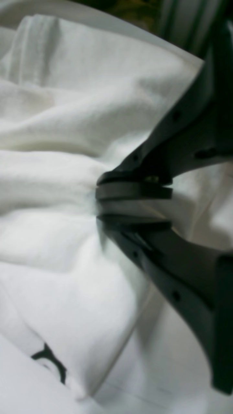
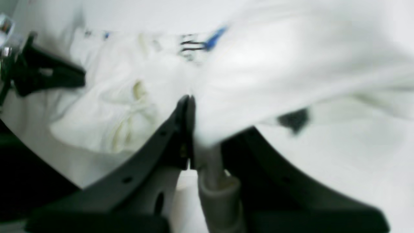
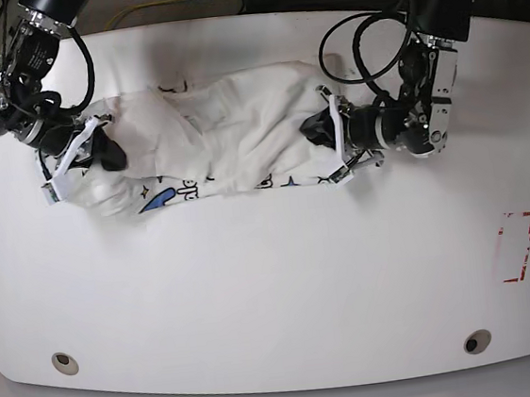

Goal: Layout the t-shirt on the table in an organized manner, then fold the t-shirt properly
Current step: 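Grasp both ends of the shirt strip with both grippers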

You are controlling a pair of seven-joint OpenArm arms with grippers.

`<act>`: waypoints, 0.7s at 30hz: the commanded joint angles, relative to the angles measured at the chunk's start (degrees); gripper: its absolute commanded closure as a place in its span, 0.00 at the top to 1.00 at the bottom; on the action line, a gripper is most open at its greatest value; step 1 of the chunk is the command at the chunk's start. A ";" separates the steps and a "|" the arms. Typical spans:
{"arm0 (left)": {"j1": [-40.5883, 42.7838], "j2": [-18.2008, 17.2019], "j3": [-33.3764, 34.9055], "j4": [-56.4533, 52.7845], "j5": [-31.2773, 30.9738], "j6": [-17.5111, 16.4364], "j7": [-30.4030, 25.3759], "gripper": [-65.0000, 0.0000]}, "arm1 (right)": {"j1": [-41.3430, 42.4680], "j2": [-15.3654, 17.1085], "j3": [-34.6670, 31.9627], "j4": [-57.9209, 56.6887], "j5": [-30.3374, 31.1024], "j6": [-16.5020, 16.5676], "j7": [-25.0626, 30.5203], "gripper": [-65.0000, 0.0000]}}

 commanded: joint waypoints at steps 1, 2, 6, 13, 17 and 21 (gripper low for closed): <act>-0.69 1.33 0.67 -2.88 5.19 0.69 4.83 0.12 | 0.92 0.58 -1.88 4.75 2.27 0.25 1.90 0.01; -1.21 1.95 0.67 -3.50 5.19 0.69 4.83 0.12 | 0.92 0.58 -3.02 6.16 2.27 0.25 1.90 0.01; -2.27 3.70 0.67 -4.90 5.19 1.35 4.83 0.12 | 1.36 0.32 -6.80 8.62 2.09 0.25 1.90 0.01; -2.97 4.67 0.84 -5.08 5.19 3.28 4.83 0.12 | 2.86 -0.39 -11.81 8.62 2.09 0.25 1.90 0.01; -3.41 5.20 0.84 -5.17 5.19 3.37 4.83 0.12 | 3.03 -0.65 -14.36 8.62 2.09 0.25 1.90 0.01; -3.68 5.29 0.84 -5.17 5.19 3.37 4.83 0.12 | 3.12 -0.83 -17.53 8.62 2.09 0.25 2.16 0.01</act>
